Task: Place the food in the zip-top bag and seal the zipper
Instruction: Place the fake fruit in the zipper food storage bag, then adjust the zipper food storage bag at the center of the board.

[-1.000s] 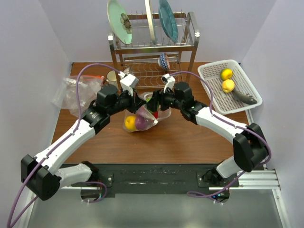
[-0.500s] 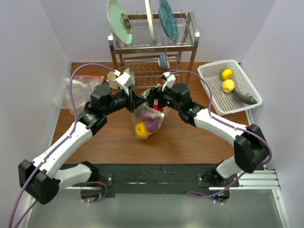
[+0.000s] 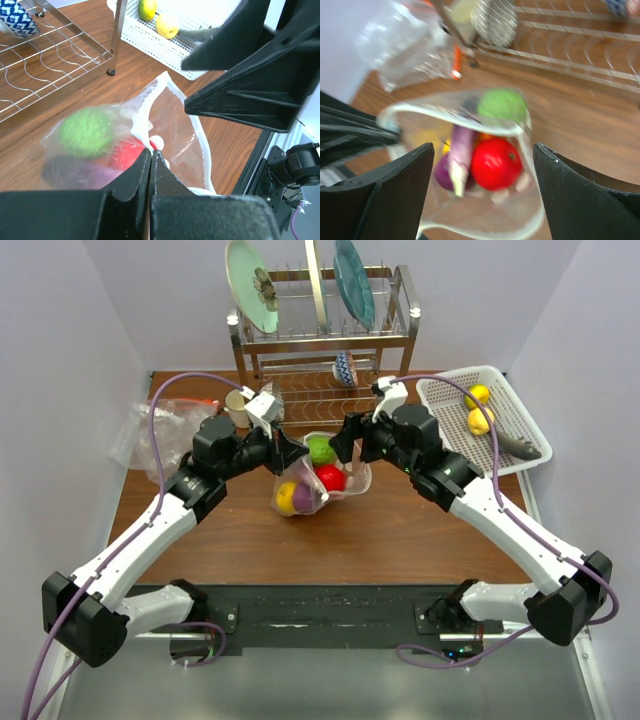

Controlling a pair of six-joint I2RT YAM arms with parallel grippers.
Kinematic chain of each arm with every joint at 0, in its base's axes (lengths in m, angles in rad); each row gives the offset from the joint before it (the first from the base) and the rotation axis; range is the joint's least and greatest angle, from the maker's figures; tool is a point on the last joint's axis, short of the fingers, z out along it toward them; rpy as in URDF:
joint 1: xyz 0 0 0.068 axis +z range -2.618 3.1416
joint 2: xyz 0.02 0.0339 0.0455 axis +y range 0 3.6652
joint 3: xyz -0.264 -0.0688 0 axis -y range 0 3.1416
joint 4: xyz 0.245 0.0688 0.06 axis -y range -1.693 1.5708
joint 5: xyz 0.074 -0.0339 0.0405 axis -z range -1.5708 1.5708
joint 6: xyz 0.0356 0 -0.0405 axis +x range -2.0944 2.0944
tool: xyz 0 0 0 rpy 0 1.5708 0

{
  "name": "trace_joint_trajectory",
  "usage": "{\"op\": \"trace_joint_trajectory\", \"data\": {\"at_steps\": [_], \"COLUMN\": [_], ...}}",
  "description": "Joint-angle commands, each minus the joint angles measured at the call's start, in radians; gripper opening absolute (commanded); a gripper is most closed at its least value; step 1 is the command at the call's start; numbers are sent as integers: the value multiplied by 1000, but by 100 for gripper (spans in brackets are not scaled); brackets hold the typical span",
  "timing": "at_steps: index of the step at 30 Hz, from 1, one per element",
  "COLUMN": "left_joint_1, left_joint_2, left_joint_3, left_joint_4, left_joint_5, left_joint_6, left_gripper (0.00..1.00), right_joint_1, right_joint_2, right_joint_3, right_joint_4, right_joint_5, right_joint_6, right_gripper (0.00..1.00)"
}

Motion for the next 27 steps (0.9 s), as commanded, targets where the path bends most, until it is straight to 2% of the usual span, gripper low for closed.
{"op": "trace_joint_trajectory", "data": {"at_steps": [1,6,9,11,12,19,22,23,27], "left_joint_1": [9,11,11,11,11,11,11,11,11], "left_joint_2": [-7,-8,-7,-3,-3,4,3,3,3], "left_joint_3": [6,3,3,4,6,10,12,12,13], "left_joint_4": [58,61,59,55,53,40,40,40,38], "left_joint_5": [-6,-9,-15,-24,-26,-41,-44,-44,-44], "left_joint_6": [-5,-4,-1,1,1,5,7,7,7], "left_gripper": [0,0,0,0,0,0,0,0,0], "right_joint_1": [4,3,4,3,4,3,4,3,4], "right_joint_2": [-2,21,50,58,55,45,65,71,95], "right_joint_3": [16,-12,-26,-32,-41,-81,-90,-86,-61], "right_joint_4": [-225,-258,-277,-280,-278,-268,-260,-260,-266], "right_joint_5": [112,168,181,178,168,111,90,86,73], "right_joint_6": [-16,12,35,52,57,106,112,112,98], "right_gripper": [79,71,61,58,52,42,31,21,5]}}
